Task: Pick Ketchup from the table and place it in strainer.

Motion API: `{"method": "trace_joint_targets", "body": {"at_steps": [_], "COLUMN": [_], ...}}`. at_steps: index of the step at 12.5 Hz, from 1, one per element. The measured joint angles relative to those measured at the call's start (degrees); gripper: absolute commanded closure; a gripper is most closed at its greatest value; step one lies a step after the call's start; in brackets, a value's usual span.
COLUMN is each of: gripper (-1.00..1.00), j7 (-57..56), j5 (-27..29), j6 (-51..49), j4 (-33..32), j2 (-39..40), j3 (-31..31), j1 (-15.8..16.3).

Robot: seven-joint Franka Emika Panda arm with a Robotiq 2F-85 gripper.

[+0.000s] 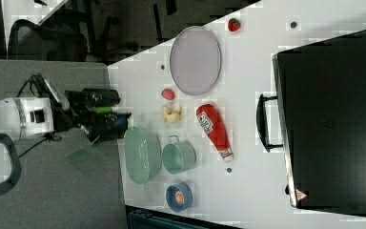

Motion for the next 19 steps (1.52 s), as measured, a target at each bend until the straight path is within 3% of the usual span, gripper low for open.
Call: {"method": "trace_joint_targets", "body": {"at_steps": [2,3,5,7,12,19], "gripper": [-0.81,-0.99,-1.00,-1.00,-1.00,-1.00], "j7": [0.00,0.00,0.00,0.01,-7.29,-38.62], "j5": [1.11,1.37,1.40,1.65,1.75,2.99], "j6": [-10.57,-12.99,-12.51,-10.54,-3.37,17.54], "j4": [-8.73,-11.75,-11.64,-8.90,-10.69,-24.45], "j2": [-9.02,-13.69,-18.88,-19.25,-9.31,3.11], "j3": [3.93,4.44,4.64,4.86,5.63,5.25], "j1": [-4.66,-5.29,-5.19,-4.64,-5.21,-5.41]}}
